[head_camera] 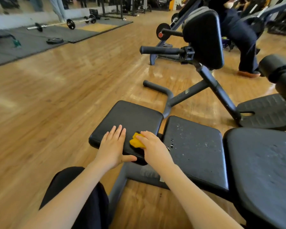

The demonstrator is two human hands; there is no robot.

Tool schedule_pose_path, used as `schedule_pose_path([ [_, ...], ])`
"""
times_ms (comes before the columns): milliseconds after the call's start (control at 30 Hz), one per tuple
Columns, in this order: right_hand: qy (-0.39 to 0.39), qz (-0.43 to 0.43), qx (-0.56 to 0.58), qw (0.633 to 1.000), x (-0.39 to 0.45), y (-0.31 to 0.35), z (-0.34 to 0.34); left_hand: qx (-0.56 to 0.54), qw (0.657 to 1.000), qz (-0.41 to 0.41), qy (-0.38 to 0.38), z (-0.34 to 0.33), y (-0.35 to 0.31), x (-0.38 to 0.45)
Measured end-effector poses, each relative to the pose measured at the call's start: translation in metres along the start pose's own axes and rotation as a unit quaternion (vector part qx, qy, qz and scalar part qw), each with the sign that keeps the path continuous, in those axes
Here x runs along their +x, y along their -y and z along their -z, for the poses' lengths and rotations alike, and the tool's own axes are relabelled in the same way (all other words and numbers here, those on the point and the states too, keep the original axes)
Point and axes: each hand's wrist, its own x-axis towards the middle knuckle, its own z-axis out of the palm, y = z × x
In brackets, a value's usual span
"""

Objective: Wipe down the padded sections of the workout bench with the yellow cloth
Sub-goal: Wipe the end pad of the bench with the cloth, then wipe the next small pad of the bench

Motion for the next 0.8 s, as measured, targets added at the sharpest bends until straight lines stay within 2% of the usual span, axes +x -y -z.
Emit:
schedule_pose_path([
  [167, -0.052, -0.015, 0.055, 0.997, -0.041, -0.025, 0.028, -0.021, 0.999, 0.007, 0.031, 0.008, -0.015, -0.014],
  [300, -0.094, -0.048, 0.051, 0.993, -0.056, -0.061, 0.059, -0.024, 0.998, -0.058, -0.024, 0.004, -0.056, -0.024],
  [433, -0.119, -0.083, 0.033, 0.989, -0.043, -0.099, 0.081, 0.01, 0.994, -0.104, -0.003, -0.002, -0.073, -0.015],
  [500, -0.107, -0.095, 0.012, 0.99, -0.025, -0.115, 0.083, 0.032, 0.992, -0.12, -0.018, -0.009, -0.071, -0.012],
  [667, -0.025, -0.093, -0.042, 0.994, 0.031, -0.134, 0.073, 0.036, 0.99, -0.125, -0.061, -0.019, -0.067, -0.009],
  [800, 0.033, -0.098, -0.011, 0.995, 0.057, -0.143, 0.065, 0.023, 0.989, -0.122, -0.075, -0.033, -0.064, -0.004],
])
